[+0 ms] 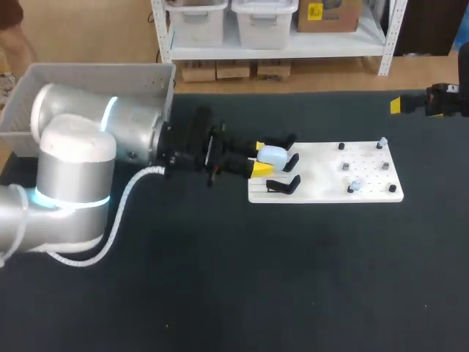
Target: Pick up each earbud case from the left stands, insert the matching earbuds, close the lid, and place the case in the box.
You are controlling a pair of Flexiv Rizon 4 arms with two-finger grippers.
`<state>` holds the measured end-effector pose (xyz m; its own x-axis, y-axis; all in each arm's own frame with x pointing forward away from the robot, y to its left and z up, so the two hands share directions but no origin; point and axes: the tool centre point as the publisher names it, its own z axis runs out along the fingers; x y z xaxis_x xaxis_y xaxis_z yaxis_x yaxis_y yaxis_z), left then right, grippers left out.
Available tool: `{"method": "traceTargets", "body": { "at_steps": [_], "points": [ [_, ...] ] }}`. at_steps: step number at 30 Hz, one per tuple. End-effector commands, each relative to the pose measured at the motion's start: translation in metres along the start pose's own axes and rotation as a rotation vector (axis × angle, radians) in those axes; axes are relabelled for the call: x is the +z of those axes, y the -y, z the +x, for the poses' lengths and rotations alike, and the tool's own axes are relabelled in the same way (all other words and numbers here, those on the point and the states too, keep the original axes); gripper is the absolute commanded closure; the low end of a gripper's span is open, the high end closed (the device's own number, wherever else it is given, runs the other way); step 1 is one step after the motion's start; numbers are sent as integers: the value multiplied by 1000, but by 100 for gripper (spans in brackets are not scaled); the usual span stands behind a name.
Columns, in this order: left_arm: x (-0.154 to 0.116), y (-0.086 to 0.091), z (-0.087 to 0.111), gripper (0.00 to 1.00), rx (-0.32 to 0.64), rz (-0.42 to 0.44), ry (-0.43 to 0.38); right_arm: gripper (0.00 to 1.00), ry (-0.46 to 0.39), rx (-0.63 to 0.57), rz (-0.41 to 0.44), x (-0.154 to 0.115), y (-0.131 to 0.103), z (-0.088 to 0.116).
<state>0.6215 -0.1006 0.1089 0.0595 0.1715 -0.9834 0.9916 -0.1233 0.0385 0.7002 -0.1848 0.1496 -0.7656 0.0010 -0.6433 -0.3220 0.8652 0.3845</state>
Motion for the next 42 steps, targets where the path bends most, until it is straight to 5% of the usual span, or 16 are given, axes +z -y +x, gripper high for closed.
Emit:
{"method": "traceTargets", "body": {
  "at_steps": [1, 28, 34, 42],
  "points": [
    [0, 2, 8, 100, -7, -73, 75, 0, 0, 0, 0, 0, 0, 0],
    [-3, 2, -5, 100, -1, -55, 103, 0, 0, 0, 0, 0, 0, 0],
    [-3, 2, -5, 100, -1, -55, 103, 0, 9, -87, -73, 5, -53, -4],
    [-3, 2, -5, 100, -1, -55, 103, 0, -28, -145, -107, 1, -105, 30]
  ]
}}
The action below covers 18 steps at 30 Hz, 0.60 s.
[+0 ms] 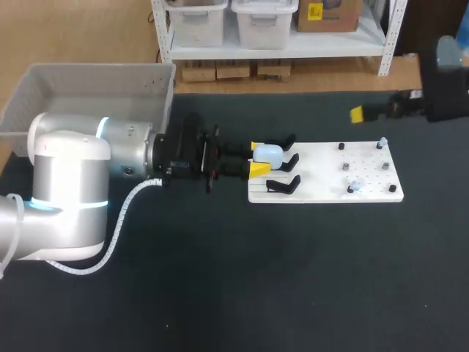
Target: Pick up each earbud case from the left stands, insert the matching earbuds, close the lid, and place the case in the box.
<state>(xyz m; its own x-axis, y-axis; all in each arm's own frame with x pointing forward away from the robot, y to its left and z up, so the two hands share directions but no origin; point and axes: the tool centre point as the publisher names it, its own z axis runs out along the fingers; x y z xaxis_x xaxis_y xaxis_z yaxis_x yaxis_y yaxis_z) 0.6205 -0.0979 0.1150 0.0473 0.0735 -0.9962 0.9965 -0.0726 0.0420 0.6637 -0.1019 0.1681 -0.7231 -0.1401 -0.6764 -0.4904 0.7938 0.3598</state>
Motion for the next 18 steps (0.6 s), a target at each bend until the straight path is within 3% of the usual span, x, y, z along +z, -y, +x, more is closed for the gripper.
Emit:
{"method": "traceTargets", "body": {
  "at_steps": [1, 11, 18],
  "points": [
    [0, 1, 1, 100, 3, -4, 3, 0, 0, 0, 4, -6, -22, 16],
    [0, 1, 1, 100, 3, -4, 3, 0, -49, -24, -17, -14, -66, 49],
    [0, 1, 1, 100, 3, -4, 3, 0, -96, -72, -33, 2, -97, 61]
  ]
}}
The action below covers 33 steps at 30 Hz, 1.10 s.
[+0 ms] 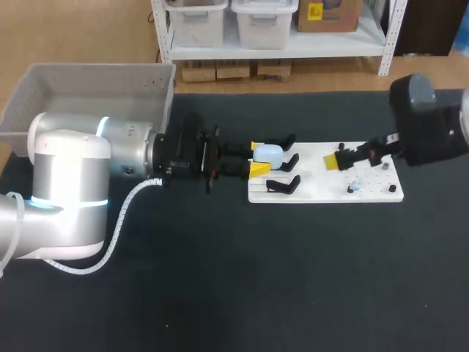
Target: Pick up each earbud case from the left stands, insert the matching earbuds, close the lid, and place the case in the box.
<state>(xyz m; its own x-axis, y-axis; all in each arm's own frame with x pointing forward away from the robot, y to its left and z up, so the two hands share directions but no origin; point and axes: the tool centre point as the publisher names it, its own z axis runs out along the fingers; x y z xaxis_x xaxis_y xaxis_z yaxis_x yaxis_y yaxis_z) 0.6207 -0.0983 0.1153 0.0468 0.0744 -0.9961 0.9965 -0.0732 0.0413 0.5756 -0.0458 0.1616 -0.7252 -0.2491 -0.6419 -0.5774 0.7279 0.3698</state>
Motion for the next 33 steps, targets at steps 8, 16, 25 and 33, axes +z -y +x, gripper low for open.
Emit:
{"method": "traceTargets", "body": {
  "at_steps": [8, 16, 25, 33],
  "points": [
    [0, 1, 1, 100, 3, -5, 4, 0, -58, -5, 4, 43, -27, -2],
    [0, 1, 1, 100, 3, -5, 4, 0, -82, -6, -37, 70, -36, -7],
    [0, 1, 1, 100, 3, -5, 4, 0, -104, 3, -55, 88, -37, -10],
    [0, 1, 1, 100, 3, -5, 4, 0, -97, 17, -50, 98, -34, -17]
  ]
}}
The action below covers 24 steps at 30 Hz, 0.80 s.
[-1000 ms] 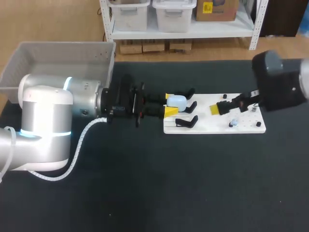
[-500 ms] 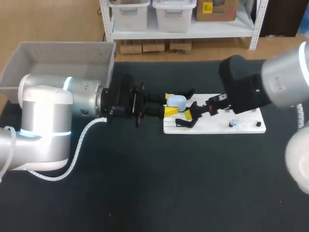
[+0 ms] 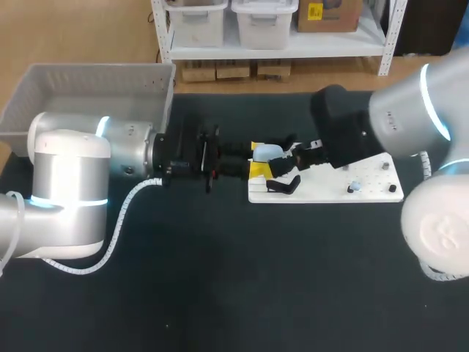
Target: Pick up each earbud case from the left stands, insert the matching earbuds, close the lid, and place the case in the box.
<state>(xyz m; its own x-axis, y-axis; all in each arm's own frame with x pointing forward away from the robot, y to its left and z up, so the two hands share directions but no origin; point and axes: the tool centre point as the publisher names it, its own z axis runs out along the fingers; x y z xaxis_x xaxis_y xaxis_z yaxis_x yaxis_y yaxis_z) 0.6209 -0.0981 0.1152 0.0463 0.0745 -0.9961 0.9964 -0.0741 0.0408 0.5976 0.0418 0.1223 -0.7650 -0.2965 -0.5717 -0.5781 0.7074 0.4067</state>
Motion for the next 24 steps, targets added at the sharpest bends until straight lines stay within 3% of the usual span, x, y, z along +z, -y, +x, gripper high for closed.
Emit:
{"method": "traceTargets", "body": {
  "at_steps": [1, 24],
  "points": [
    [0, 1, 1, 100, 4, -6, 4, 0, -6, 1, -11, 8, 3, -6],
    [0, 1, 1, 100, 4, -6, 4, 0, 3, 48, -6, 10, 22, -18]
  ]
}}
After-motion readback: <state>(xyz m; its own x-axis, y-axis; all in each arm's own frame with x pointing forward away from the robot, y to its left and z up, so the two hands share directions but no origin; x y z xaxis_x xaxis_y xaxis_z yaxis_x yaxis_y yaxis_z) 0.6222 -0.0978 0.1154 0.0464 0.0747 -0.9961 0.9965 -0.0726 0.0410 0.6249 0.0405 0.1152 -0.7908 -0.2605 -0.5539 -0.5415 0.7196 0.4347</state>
